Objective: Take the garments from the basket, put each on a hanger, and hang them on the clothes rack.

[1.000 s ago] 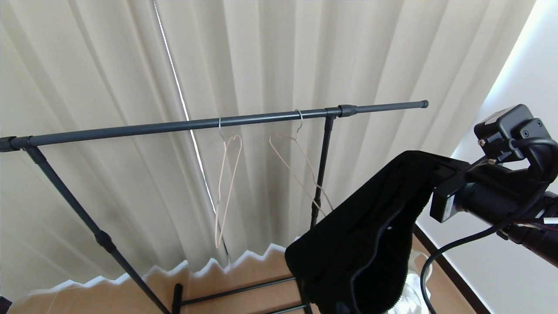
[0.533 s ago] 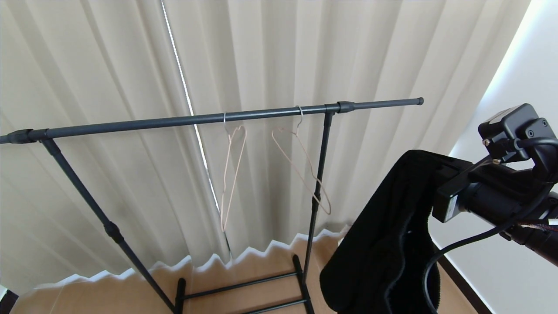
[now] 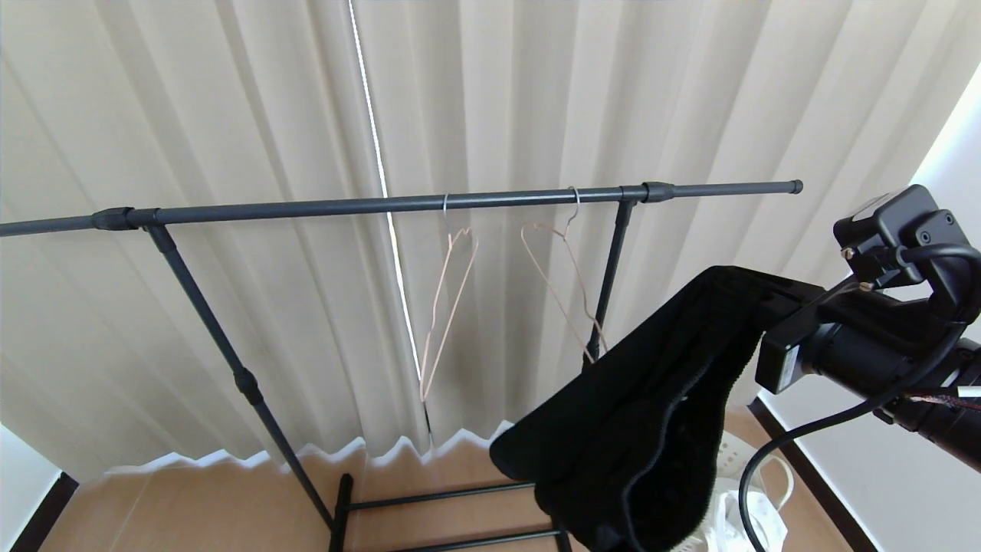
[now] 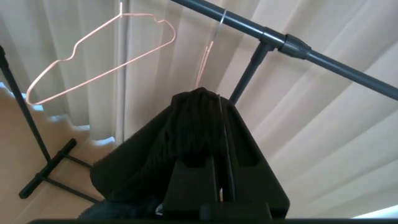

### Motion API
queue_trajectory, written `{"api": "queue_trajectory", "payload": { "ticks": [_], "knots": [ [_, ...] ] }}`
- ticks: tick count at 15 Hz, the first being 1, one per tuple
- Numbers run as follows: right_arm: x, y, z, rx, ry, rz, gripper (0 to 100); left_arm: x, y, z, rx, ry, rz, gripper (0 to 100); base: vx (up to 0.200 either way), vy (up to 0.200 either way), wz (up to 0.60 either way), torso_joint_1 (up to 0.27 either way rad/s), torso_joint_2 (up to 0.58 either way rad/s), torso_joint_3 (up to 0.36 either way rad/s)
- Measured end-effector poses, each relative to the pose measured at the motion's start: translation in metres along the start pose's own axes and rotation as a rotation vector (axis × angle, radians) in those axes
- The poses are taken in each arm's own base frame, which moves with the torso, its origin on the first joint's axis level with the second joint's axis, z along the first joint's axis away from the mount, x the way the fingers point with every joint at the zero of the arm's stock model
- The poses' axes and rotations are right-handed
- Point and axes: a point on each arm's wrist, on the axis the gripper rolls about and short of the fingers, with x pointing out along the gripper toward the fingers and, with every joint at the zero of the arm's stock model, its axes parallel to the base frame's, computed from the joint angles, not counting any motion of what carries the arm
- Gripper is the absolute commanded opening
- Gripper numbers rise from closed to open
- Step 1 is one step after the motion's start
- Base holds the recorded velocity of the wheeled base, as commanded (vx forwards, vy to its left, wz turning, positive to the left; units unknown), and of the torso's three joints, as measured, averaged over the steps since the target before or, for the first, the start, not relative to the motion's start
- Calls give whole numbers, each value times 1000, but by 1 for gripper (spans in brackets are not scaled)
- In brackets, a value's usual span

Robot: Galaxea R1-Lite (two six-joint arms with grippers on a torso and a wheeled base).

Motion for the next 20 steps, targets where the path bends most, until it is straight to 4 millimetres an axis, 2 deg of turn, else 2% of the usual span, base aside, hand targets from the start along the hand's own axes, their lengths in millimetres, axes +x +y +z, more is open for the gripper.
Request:
{"api": "queue_trajectory", "payload": {
  "ticks": [4, 8, 11, 14, 18, 20],
  "knots": [
    [0, 0, -1, -1, 3, 0, 0, 0, 0, 0, 8, -1, -1, 100, 0, 0, 0, 0, 0, 0],
    [0, 5, -2, -4, 9, 15, 0, 0, 0, -1, 98, 10, -1, 100, 0, 0, 0, 0, 0, 0],
    [1, 14, -2, 4, 7, 57, 0, 6, 0, 4, 102, 83, 4, 100, 0, 0, 0, 0, 0, 0],
    [1, 25, -9, 34, 34, 103, 0, 24, 0, 31, 67, 221, -60, 100, 0, 0, 0, 0, 0, 0],
    [-2, 31, -5, 74, -50, 108, 0, 78, -3, 91, -67, 373, -193, 100, 0, 0, 0, 0, 0, 0],
    [-3, 32, -6, 77, -51, 114, 0, 100, -9, 105, -103, 428, -254, 100, 0, 0, 0, 0, 0, 0]
  ]
}}
